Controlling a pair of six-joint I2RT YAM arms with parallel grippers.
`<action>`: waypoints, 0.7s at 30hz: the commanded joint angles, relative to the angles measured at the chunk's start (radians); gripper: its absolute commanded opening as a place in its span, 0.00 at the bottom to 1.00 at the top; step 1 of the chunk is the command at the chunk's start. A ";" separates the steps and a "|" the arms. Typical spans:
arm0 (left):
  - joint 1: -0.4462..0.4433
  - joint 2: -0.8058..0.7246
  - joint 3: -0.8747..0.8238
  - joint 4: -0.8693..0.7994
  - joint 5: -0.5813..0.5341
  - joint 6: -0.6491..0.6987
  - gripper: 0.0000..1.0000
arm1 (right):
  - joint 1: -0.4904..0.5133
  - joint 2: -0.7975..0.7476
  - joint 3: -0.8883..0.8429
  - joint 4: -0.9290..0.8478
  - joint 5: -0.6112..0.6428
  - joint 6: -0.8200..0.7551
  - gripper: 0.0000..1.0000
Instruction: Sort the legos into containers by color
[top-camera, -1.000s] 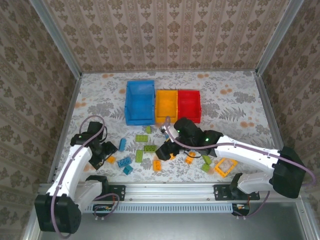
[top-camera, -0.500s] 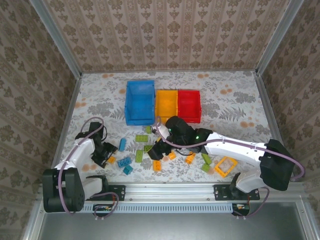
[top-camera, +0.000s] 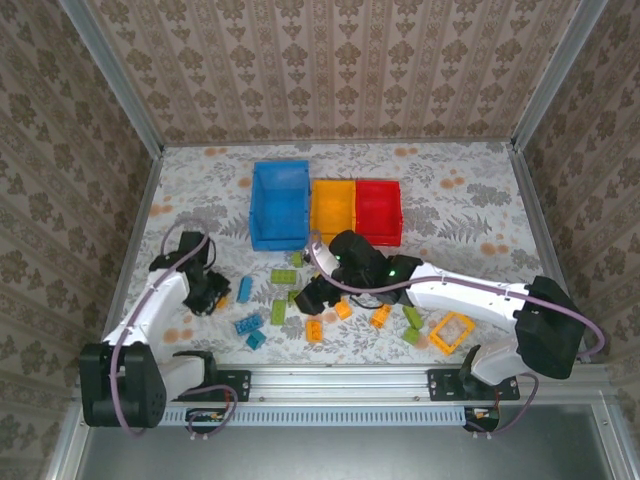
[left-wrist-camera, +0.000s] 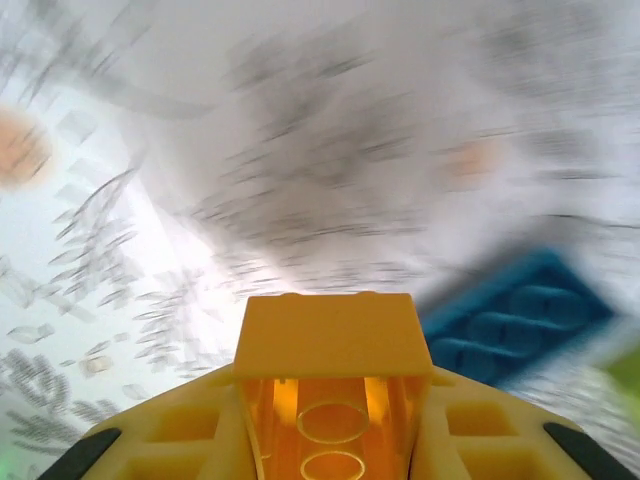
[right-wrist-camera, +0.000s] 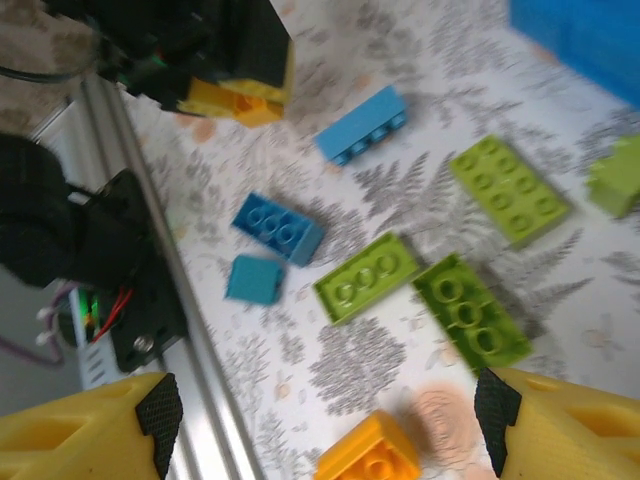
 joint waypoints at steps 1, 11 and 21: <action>-0.106 0.065 0.208 -0.053 -0.096 0.094 0.24 | -0.052 -0.099 -0.018 0.036 0.133 0.047 0.80; -0.315 0.526 0.686 -0.035 -0.138 0.271 0.24 | -0.196 -0.121 -0.004 0.074 0.222 0.147 0.79; -0.315 0.834 0.896 -0.056 -0.094 0.326 0.27 | -0.237 -0.209 -0.069 0.052 0.256 0.190 0.79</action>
